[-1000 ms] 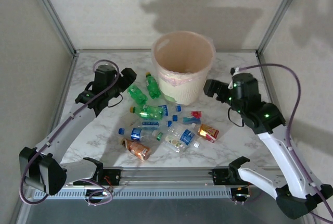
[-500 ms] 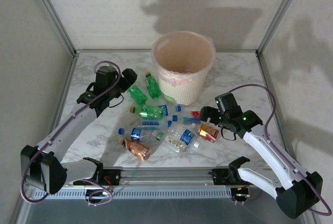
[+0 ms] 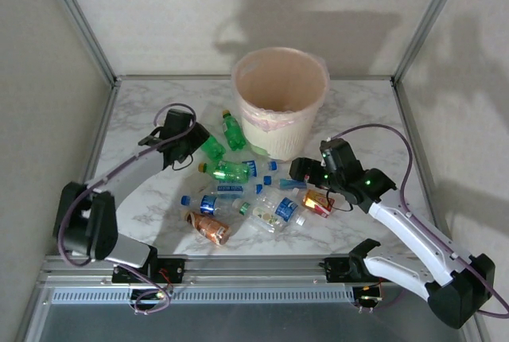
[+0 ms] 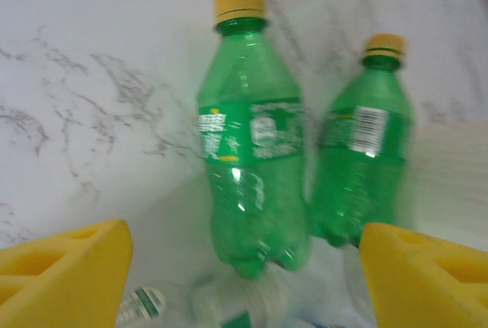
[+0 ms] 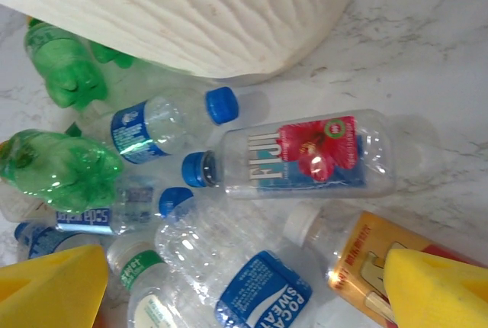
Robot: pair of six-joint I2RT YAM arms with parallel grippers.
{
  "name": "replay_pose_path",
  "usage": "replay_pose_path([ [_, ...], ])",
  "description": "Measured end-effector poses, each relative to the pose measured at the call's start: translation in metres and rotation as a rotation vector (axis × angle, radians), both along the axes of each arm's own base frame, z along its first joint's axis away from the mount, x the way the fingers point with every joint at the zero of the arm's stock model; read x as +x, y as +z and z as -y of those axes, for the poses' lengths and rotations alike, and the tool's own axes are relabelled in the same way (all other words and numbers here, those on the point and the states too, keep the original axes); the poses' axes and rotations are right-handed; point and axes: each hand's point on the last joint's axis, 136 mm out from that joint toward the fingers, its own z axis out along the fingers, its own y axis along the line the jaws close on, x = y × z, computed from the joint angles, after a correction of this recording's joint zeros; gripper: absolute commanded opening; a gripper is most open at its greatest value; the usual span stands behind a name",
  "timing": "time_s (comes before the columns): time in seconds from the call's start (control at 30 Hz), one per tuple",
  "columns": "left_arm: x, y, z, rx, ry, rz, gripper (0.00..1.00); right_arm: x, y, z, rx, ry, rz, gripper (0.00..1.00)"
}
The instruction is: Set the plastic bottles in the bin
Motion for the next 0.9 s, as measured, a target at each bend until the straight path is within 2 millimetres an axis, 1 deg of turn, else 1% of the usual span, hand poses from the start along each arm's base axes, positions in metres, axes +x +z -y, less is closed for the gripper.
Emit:
replay_pose_path([
  [0.1, 0.014, -0.021, 0.001, 0.025, 0.005, -0.052, 0.84, 0.000, 0.004, -0.006, 0.014, 0.013, 0.016, 0.95],
  [0.2, 0.025, -0.033, 0.002, 0.045, 0.012, -0.073, 0.87, 0.002, 0.006, -0.008, 0.019, 0.015, 0.023, 0.95],
  [0.33, 0.034, -0.037, 0.001, 0.064, 0.019, -0.074, 0.88, 0.006, 0.008, -0.011, 0.025, 0.018, 0.028, 0.96],
  [0.47, 0.045, -0.039, 0.002, 0.079, 0.019, -0.072, 0.87, 0.009, 0.008, -0.015, 0.029, 0.024, 0.032, 0.96],
  [0.6, 0.057, -0.051, 0.005, 0.091, 0.014, -0.092, 0.83, 0.012, 0.004, -0.019, 0.028, 0.029, 0.027, 0.96],
  [0.7, 0.061, -0.064, 0.006, 0.103, 0.010, -0.118, 0.78, 0.013, 0.002, -0.021, 0.025, 0.032, 0.023, 0.96],
  [0.77, 0.061, -0.072, 0.005, 0.117, 0.009, -0.138, 0.71, 0.012, 0.002, -0.022, 0.026, 0.036, 0.023, 0.96],
  [0.9, 0.060, -0.081, 0.002, 0.141, 0.012, -0.159, 0.62, 0.012, 0.002, -0.022, 0.026, 0.038, 0.024, 0.95],
])
